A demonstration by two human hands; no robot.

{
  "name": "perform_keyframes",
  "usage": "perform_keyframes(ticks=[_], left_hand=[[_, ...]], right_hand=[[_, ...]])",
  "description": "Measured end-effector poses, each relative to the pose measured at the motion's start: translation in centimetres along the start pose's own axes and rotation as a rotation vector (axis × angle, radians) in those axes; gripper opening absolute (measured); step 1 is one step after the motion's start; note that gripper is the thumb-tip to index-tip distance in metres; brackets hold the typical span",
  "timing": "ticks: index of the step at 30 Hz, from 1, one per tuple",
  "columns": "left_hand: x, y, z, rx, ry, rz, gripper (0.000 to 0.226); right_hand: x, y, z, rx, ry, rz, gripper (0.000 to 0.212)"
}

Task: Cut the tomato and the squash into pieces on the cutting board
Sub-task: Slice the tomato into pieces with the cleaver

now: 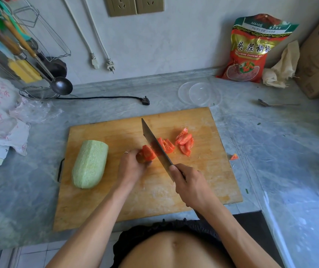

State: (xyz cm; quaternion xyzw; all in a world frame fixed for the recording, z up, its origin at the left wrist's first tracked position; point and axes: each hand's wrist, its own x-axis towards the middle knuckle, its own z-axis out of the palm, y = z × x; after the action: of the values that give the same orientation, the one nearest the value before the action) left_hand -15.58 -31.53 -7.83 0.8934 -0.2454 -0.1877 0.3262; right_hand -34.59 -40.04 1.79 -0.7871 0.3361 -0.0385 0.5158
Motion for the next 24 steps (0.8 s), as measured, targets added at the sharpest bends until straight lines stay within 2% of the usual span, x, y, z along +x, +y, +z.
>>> perform_keyframes(ticks=[9,13,24], left_hand=[[0.4,-0.1,0.1,0.004,-0.088,-0.046,0.042],[0.1,0.4,0.0,-0.007,-0.066,0.027,0.056],[0.3,1.8,-0.1,0.034,-0.028,0.065,0.036]], right_hand=[[0.2,-0.3,0.2,-0.01,-0.029,0.042,0.044],[-0.1,-0.5,0.3,-0.006,-0.028,0.045,0.045],[-0.5,-0.1,0.2,0.0,-0.005,0.05,0.043]])
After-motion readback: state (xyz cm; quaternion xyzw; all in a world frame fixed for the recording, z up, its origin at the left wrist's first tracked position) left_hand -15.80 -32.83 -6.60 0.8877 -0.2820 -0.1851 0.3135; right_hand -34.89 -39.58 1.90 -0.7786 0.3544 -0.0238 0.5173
